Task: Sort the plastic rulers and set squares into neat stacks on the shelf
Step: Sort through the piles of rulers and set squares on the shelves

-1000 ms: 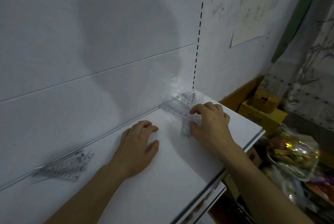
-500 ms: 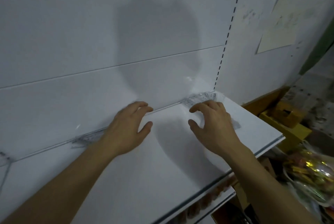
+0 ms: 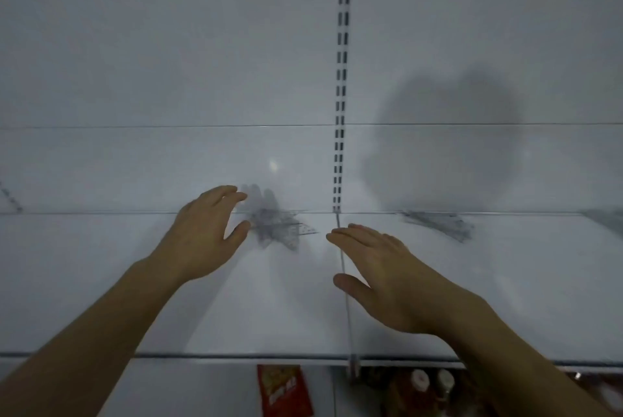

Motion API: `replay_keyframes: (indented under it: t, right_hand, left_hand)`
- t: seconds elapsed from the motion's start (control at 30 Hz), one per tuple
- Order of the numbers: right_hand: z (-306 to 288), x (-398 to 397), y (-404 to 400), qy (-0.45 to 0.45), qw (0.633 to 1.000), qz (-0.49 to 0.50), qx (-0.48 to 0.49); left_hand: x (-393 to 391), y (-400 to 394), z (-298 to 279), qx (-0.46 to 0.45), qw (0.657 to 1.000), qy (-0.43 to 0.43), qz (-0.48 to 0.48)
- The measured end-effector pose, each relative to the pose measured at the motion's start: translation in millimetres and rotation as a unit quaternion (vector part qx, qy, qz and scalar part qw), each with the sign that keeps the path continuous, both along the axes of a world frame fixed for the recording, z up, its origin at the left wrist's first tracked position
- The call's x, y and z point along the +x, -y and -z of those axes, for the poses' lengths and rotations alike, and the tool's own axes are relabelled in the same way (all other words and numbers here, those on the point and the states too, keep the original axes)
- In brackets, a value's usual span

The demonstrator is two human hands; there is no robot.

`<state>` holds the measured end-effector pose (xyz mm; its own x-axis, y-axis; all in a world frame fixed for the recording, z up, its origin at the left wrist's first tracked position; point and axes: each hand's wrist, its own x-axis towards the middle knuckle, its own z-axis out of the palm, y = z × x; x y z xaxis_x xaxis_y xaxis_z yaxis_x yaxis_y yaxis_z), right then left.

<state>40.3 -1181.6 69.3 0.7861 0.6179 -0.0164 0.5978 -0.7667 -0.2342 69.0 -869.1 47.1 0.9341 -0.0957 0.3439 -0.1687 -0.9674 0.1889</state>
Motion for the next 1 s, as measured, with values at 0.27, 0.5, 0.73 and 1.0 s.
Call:
replay_keyframes:
  t: [0.27, 0.5, 0.73, 1.0]
  right_hand:
    - [2.1, -59.2, -228.5, -0.015, 0.970, -0.242, -0.025]
    - [-11.5, -114.8, -399.7, -0.018, 0.907, -0.419, -0.037]
    - [-16.5, -150.3, -523.5, -0.010, 0.843, -0.536, -0.050]
    - [-7.3, -93.9, -624.8, -0.002, 0.848, -0.524, -0.075]
  left_hand:
    - [-172.3, -228.4, -0.6, 0.014, 0.976, -0.013, -0.215]
    - [-324.8, -335.2, -14.0, 0.008, 0.919, -0.008, -0.395]
    - [-413.4, -396.7, 9.4, -0.022, 0.855, -0.032, -0.518]
    - [-346.3, -493.8, 11.7, -0.037, 0.863, -0.021, -0.503]
